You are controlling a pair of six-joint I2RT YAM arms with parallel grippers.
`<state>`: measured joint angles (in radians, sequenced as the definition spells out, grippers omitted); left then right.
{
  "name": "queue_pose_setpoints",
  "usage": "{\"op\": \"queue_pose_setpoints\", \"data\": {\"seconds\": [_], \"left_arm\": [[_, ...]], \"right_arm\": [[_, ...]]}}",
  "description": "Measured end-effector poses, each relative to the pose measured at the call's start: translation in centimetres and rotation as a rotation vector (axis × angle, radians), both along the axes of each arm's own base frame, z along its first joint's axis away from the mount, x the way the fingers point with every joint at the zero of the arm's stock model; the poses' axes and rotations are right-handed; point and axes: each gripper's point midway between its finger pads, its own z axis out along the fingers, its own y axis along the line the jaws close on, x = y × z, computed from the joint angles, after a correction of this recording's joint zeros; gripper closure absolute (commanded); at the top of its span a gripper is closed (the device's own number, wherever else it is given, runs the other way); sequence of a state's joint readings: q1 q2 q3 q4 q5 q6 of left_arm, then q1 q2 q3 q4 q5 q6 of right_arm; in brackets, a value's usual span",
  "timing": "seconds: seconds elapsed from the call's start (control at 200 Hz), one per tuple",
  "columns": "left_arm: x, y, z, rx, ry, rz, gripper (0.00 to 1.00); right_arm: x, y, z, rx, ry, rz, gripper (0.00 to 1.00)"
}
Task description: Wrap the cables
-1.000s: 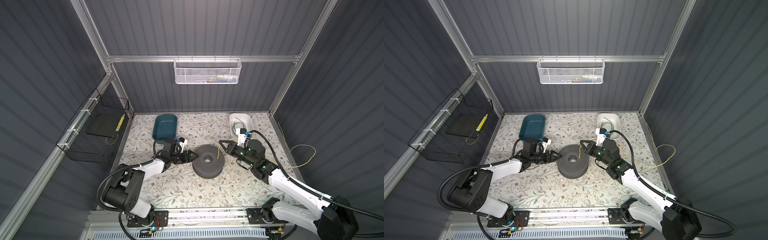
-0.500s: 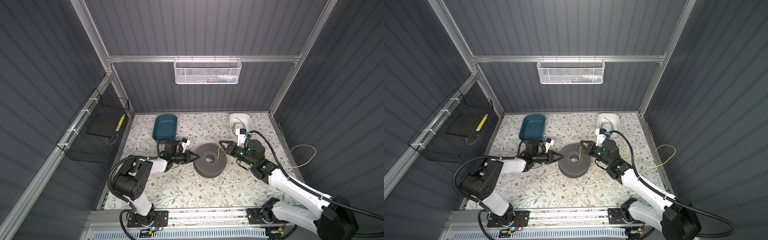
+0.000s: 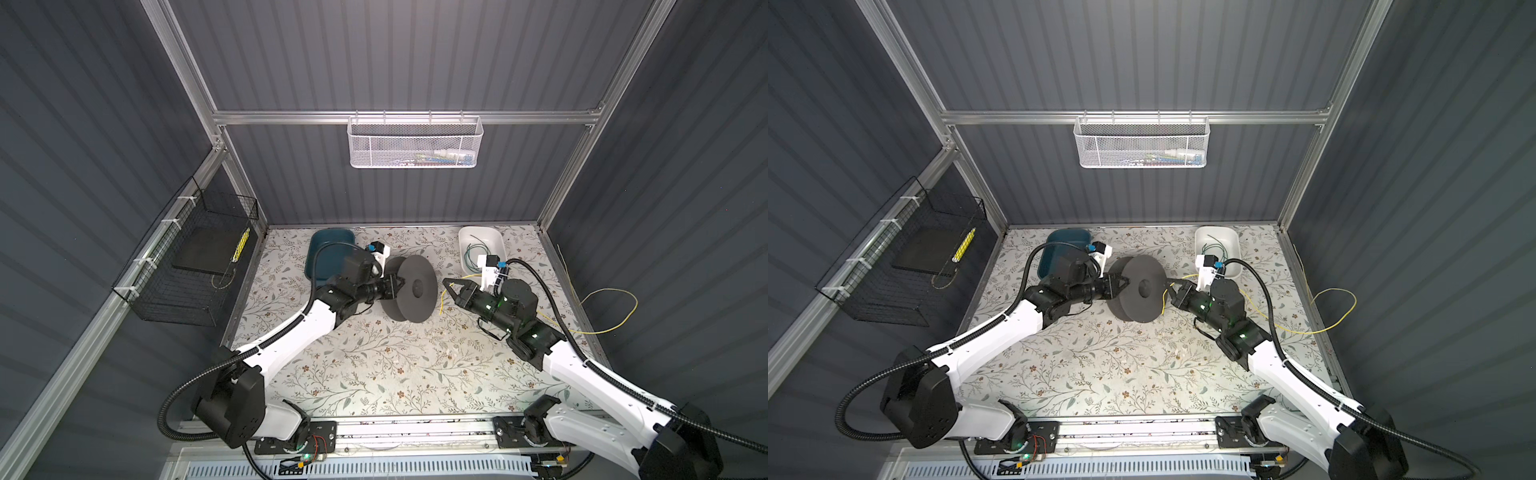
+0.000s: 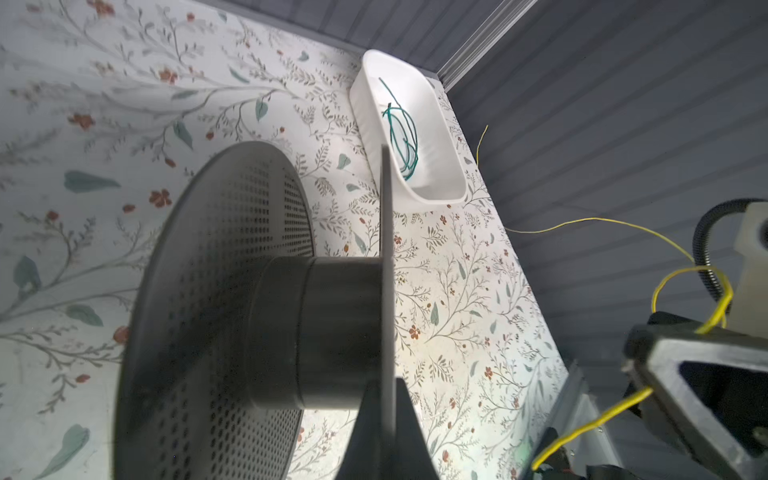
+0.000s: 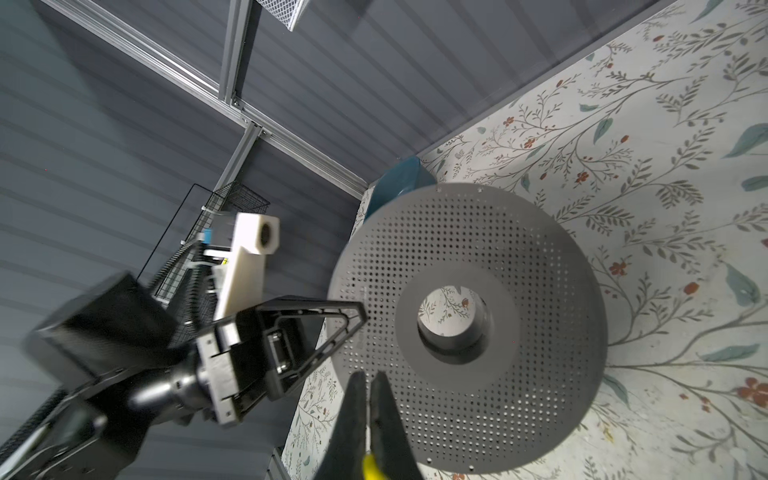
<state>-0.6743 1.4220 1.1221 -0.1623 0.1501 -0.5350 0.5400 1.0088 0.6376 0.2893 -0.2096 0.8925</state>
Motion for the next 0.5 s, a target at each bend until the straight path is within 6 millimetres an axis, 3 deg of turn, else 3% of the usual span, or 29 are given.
{"op": "queue_pose_setpoints", "data": {"seconds": [0.11, 0.29, 0.495], "left_arm": [[-0.3, -1.2, 0.2, 0.136, -0.042, 0.047, 1.00], [0.5, -1.5, -4.0, 0.368, -0.037, 0.128, 1.00], [1.6, -1.4, -4.4, 0.416, -0.070, 0.207, 1.00]], "right_arm": [[0.0, -0.2, 0.3, 0.004, -0.006, -0.006, 1.00], [-0.1, -0.6, 0.8, 0.012, -0.020, -0.013, 1.00], [-0.4, -1.3, 1.2, 0.019, -0.035, -0.028, 1.00]]}}
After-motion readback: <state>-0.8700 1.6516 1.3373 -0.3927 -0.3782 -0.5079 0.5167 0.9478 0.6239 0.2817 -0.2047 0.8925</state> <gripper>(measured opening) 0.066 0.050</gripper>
